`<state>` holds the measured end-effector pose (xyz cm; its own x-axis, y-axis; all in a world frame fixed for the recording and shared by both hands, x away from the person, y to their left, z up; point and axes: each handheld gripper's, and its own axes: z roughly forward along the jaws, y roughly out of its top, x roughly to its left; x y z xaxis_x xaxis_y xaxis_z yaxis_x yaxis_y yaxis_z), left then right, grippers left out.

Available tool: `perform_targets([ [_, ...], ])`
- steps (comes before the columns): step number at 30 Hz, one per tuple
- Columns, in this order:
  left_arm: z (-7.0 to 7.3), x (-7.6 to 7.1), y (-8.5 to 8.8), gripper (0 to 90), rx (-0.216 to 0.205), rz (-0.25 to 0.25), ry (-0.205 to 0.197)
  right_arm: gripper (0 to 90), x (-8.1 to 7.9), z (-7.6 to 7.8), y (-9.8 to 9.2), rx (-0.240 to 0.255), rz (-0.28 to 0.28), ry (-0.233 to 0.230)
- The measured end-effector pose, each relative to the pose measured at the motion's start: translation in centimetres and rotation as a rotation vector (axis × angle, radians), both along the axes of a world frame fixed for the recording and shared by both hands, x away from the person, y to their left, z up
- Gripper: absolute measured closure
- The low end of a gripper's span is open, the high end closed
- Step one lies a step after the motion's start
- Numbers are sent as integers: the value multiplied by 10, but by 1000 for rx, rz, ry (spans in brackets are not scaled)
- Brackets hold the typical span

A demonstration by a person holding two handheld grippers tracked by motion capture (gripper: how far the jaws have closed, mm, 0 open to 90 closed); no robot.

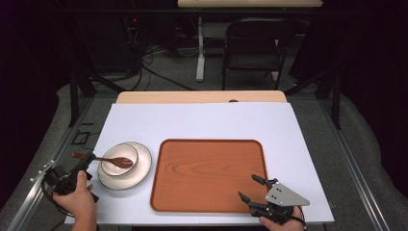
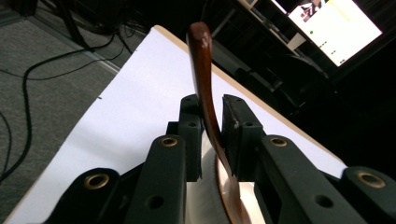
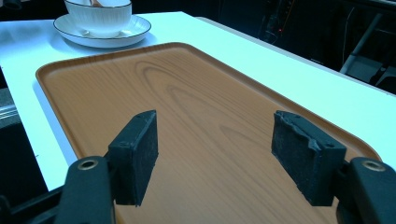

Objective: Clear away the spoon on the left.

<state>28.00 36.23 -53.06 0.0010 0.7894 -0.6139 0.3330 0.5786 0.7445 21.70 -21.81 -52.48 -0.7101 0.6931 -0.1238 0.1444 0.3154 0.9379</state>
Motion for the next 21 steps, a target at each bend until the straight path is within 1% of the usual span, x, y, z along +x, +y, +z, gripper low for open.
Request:
perform_targets([
  [3,5,-3,-2,809,15,-9,-17,315,0,0,0,-1,1,-3],
  [6,10,-5,-5,822,41,-18,-40,316,0,1,-1,1,-1,-3],
  [8,14,-7,-7,830,66,-25,-54,317,0,1,-1,1,-1,-3],
  [9,15,-8,-8,837,71,-25,-59,318,0,1,0,-1,0,-4],
  [13,22,-11,-14,843,133,-36,-77,320,0,1,0,-1,2,-4],
  [21,32,-14,-27,846,274,-62,-89,320,-1,1,-1,1,1,-4],
])
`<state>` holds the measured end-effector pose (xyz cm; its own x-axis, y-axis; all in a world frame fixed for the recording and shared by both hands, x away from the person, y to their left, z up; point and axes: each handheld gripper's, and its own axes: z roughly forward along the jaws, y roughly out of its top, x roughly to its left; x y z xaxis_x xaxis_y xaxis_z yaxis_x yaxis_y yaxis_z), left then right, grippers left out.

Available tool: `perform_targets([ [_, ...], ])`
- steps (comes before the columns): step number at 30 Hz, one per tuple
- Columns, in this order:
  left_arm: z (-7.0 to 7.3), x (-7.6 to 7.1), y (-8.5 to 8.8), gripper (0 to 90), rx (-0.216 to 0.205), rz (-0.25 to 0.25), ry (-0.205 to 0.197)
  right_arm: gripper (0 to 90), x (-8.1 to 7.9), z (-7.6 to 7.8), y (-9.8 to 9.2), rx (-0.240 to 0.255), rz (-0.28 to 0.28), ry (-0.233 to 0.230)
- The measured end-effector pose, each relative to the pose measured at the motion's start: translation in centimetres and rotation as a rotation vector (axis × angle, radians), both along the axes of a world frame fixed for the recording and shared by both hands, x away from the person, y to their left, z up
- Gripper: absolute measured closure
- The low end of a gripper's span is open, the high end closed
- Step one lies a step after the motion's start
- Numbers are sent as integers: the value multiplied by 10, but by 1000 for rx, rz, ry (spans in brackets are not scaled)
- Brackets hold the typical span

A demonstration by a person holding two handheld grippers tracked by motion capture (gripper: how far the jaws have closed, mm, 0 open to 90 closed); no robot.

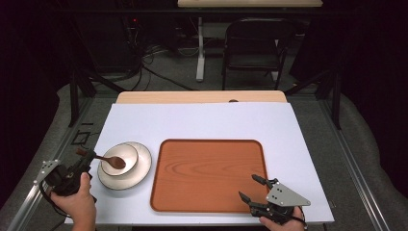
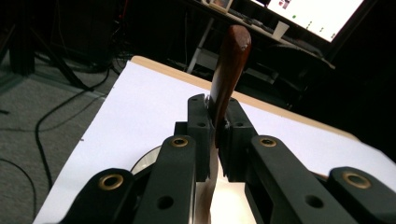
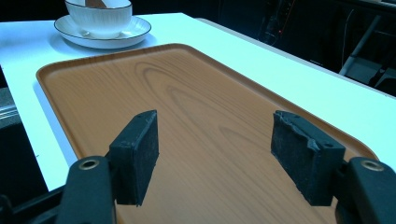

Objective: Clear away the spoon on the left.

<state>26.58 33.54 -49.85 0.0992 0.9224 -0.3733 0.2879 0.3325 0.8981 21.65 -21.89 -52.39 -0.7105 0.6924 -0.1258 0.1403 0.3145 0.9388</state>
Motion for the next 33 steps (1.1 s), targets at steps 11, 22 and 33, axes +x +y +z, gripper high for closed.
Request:
perform_targets([
  [11,16,-6,-21,847,168,-26,-34,320,0,0,0,1,0,0],
  [22,31,-16,-31,847,273,-32,-64,320,0,0,0,3,-2,0],
  [33,48,-27,-35,846,304,-48,-74,320,0,0,0,3,-2,0],
])
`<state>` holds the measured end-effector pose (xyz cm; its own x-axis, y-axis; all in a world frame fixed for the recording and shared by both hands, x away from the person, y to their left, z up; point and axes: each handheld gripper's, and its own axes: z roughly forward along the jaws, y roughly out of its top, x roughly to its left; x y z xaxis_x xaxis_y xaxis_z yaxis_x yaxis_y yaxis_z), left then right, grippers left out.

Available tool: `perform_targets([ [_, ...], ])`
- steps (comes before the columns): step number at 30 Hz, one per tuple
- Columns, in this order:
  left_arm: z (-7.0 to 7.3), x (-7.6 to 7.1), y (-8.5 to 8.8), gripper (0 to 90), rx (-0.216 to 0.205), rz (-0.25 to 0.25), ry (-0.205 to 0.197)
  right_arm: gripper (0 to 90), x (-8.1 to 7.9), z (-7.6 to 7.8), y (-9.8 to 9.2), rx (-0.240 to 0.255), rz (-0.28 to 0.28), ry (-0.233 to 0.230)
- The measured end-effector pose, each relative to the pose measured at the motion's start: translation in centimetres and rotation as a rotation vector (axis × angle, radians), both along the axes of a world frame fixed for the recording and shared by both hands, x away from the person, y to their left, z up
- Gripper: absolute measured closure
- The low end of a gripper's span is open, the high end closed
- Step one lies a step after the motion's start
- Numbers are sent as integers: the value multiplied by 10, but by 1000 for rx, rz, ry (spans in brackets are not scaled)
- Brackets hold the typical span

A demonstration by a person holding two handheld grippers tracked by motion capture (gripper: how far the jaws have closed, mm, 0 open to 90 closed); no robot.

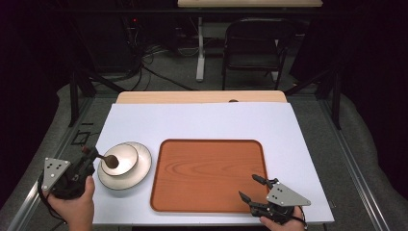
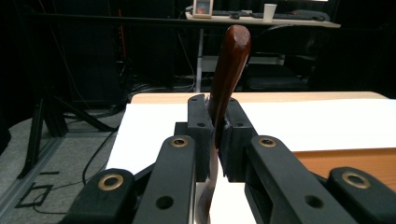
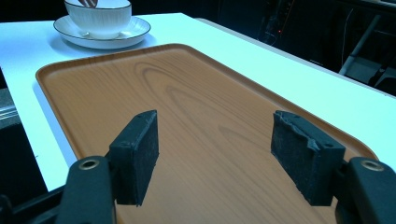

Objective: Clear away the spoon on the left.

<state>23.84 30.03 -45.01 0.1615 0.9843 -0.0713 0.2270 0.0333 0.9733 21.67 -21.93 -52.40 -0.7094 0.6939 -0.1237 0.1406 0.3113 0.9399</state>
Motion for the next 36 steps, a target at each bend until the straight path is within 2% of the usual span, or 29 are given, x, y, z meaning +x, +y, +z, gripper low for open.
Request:
perform_targets([
  [8,12,-9,-7,847,-10,-44,-15,320,0,0,0,-2,1,1],
  [14,21,-14,-20,846,-20,-106,-26,320,0,0,0,0,1,2],
  [17,22,-15,-28,846,-33,-155,-17,320,0,0,0,0,1,3],
  [25,22,-15,-56,846,-33,-285,21,320,0,0,0,-1,0,3],
  [36,11,-14,-96,846,24,-443,94,320,0,0,0,0,1,0],
])
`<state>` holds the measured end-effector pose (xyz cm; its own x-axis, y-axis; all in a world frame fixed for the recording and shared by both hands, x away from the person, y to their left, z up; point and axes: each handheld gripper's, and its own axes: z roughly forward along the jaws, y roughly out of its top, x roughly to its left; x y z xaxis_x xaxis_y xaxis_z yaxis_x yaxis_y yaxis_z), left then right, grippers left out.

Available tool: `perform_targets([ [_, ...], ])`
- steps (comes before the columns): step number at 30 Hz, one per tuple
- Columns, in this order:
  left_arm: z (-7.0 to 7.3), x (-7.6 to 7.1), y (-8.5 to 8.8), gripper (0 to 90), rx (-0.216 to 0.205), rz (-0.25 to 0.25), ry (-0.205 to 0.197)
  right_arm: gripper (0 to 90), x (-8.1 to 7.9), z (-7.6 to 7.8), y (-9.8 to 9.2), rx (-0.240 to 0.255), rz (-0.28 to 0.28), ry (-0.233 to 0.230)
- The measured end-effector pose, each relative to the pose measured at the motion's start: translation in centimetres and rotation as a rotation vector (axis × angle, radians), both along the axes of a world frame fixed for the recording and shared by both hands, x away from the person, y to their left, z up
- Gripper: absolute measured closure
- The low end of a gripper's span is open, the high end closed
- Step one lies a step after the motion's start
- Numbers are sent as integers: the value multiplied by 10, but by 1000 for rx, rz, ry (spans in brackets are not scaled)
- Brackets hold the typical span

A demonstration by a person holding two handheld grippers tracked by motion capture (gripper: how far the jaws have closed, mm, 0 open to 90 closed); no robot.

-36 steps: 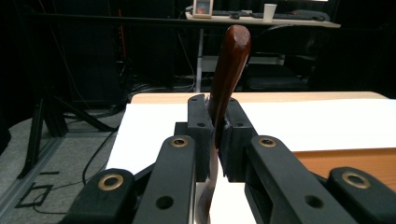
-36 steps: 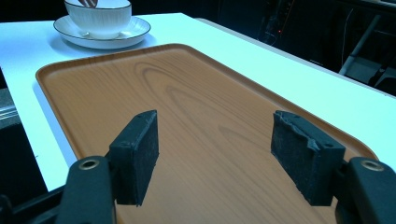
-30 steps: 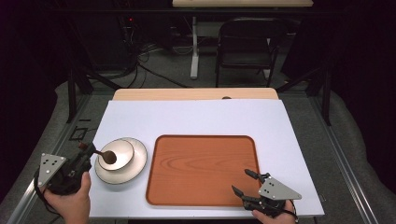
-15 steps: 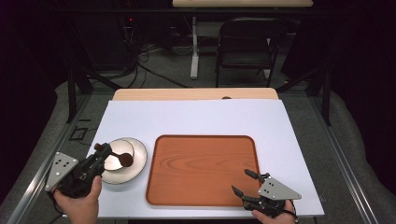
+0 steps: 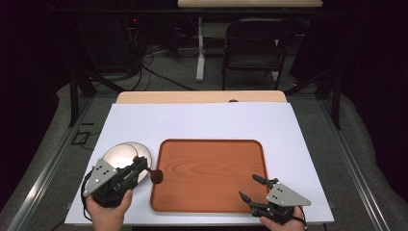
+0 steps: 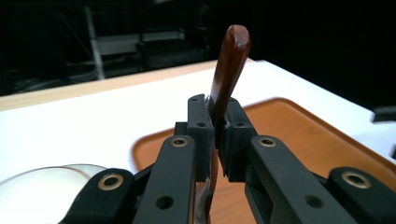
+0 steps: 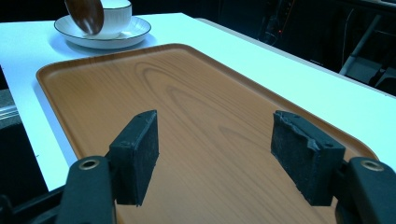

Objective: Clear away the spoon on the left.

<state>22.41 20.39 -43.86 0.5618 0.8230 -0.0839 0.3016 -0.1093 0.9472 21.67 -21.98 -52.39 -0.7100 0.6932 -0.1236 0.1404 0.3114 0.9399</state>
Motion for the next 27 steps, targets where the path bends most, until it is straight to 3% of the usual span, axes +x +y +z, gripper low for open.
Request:
perform_targets([
  [13,-13,3,-28,846,40,-138,82,321,0,0,0,-1,2,-1],
  [27,-25,12,-38,846,53,-182,160,322,0,0,1,-6,3,0],
])
